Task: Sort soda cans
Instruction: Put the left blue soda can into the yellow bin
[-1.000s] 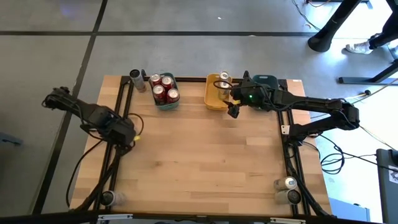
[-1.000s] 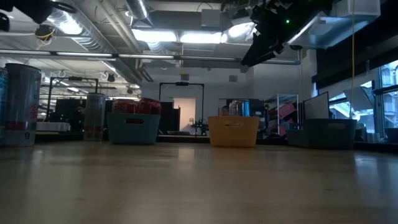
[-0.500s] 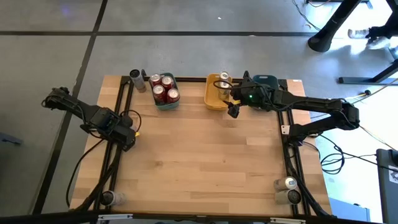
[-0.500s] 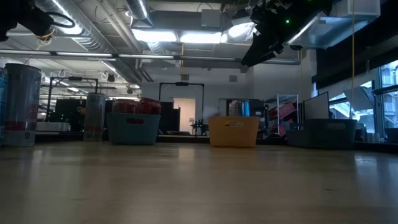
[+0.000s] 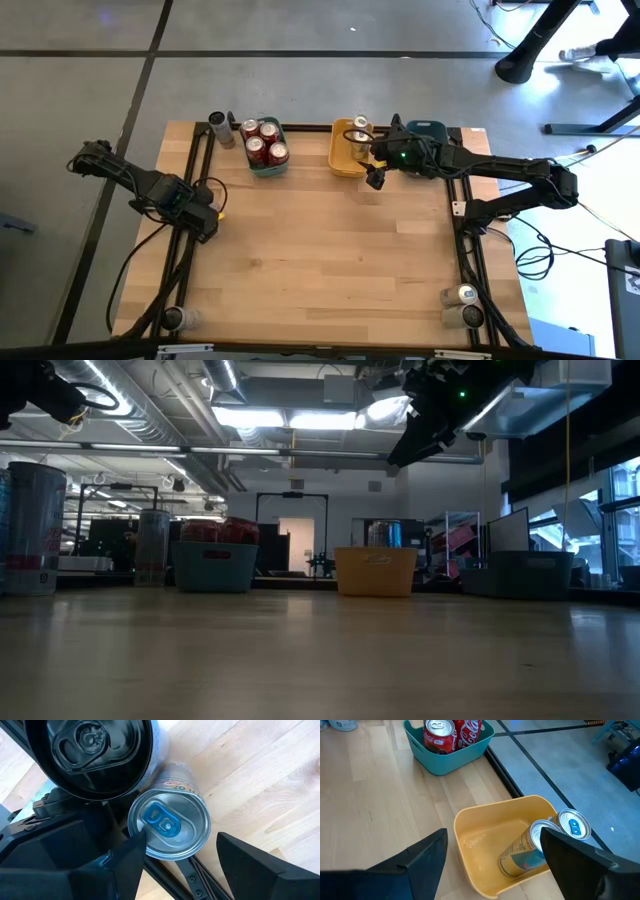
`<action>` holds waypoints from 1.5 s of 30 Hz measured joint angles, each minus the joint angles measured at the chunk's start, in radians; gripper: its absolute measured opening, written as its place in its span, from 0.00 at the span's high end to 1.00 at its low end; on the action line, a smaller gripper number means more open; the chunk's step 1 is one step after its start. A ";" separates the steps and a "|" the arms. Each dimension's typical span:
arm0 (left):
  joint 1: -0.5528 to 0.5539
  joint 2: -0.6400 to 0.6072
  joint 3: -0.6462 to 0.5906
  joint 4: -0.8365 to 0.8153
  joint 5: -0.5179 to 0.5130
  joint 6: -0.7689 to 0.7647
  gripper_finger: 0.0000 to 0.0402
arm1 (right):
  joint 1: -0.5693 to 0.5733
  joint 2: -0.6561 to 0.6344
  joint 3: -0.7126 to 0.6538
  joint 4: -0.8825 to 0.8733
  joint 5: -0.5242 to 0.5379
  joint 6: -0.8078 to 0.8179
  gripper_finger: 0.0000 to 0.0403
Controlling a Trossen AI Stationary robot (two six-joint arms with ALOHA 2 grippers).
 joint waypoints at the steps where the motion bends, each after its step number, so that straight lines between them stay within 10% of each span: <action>1: 0.000 0.000 0.000 0.000 0.000 0.000 0.42 | 0.000 0.000 0.000 0.000 0.000 0.000 0.21; 13: 0.002 -0.001 0.019 0.000 0.019 0.020 0.40 | 0.000 0.000 0.000 0.003 0.000 0.000 0.21; 29: 0.002 -0.002 0.067 -0.010 -0.087 0.076 0.12 | 0.000 0.000 0.000 0.003 -0.003 0.000 0.21; 45: 0.001 0.010 -0.022 -0.008 -0.080 0.125 0.12 | 0.000 0.000 -0.058 0.037 -0.011 0.003 0.21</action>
